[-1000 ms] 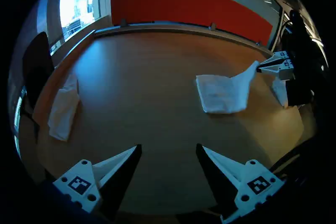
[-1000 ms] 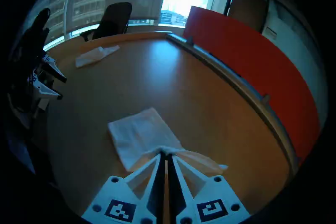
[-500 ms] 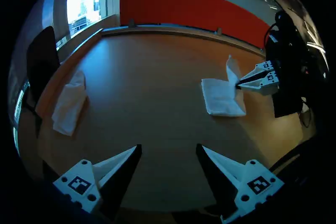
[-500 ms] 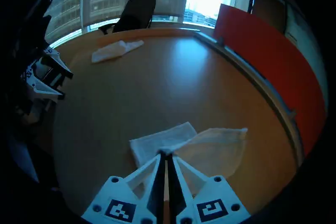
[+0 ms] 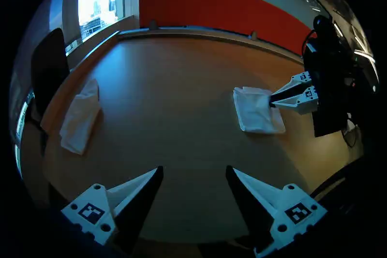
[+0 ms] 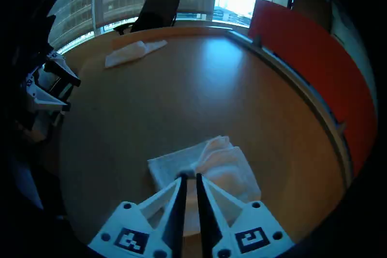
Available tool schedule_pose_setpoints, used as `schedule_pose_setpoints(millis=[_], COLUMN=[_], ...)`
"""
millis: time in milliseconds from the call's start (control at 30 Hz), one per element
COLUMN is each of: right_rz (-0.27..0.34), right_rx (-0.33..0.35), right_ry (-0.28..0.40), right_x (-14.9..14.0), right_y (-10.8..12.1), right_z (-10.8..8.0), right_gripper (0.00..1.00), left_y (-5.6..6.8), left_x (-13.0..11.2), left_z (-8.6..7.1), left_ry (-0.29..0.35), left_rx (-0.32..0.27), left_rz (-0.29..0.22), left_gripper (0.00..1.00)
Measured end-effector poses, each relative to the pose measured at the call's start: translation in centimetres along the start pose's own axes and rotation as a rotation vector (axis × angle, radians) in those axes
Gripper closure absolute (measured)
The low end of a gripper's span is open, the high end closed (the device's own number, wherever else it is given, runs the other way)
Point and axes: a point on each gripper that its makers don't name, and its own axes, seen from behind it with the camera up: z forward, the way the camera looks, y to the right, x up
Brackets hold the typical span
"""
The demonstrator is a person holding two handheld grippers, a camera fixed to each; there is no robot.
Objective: Fold towel
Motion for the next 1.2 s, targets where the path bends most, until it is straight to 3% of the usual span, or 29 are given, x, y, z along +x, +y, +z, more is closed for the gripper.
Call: schedule_pose_setpoints(millis=[100,167,1200], right_rz=[0.013,0.022,0.183], right_rx=[-0.015,-0.031,-0.08], right_ry=[0.004,0.003,-0.112], right_x=[-0.1,-0.4,-10.2], right_y=[0.2,0.5,-1.1], right_z=[-0.3,-0.4,-1.0], right_gripper=[0.42,0.31,0.27], left_y=[0.0,0.1,0.5], left_x=[0.1,0.2,0.4], left_z=[0.1,0.1,0.5], left_ry=[0.0,0.0,0.0], left_rx=[-0.001,-0.001,-0.008], left_rz=[0.003,0.005,0.017], left_gripper=[0.04,0.04,0.04])
